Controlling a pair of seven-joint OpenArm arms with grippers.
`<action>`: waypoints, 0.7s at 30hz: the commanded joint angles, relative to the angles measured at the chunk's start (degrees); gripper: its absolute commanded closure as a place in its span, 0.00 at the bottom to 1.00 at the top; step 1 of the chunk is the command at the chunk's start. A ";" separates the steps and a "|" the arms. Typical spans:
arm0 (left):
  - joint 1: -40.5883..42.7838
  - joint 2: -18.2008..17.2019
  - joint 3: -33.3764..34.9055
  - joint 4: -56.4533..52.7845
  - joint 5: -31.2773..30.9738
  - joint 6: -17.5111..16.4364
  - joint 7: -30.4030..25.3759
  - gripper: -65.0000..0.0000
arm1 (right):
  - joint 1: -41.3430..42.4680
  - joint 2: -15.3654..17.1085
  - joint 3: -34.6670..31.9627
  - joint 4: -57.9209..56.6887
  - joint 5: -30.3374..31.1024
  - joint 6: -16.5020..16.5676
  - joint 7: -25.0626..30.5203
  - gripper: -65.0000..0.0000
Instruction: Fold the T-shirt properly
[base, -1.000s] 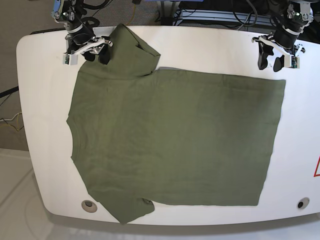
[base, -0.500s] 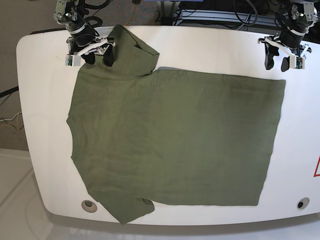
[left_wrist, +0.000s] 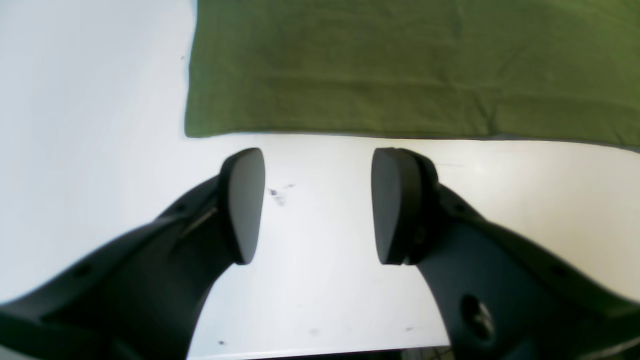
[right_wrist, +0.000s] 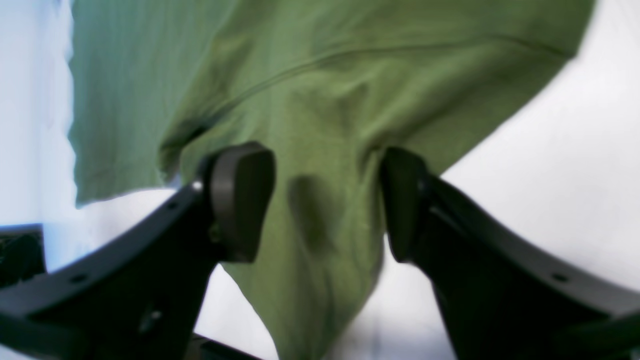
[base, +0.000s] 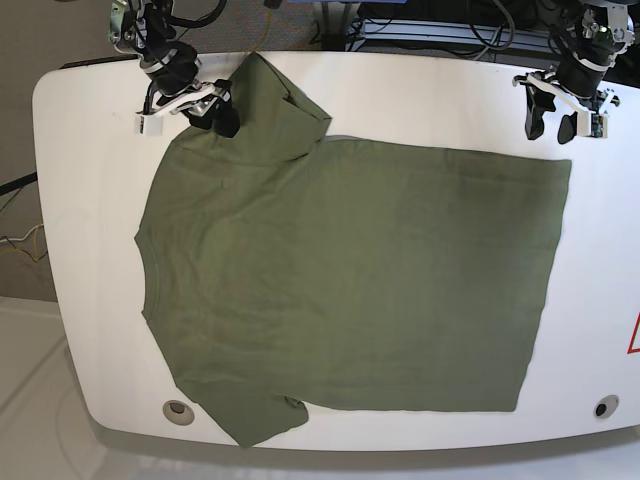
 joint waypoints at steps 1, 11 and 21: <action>0.60 -0.71 -0.59 1.26 -0.33 0.11 -1.85 0.52 | -0.47 0.19 0.04 0.40 0.82 0.49 0.82 0.49; 1.25 -0.58 -0.50 1.41 -0.87 -0.22 -1.42 0.52 | -1.91 0.32 -0.05 1.72 -0.58 -0.15 1.32 0.53; 1.02 -0.80 -0.15 0.97 -1.45 0.13 -1.46 0.52 | -1.12 0.29 -1.47 1.06 -7.51 -0.73 1.08 0.94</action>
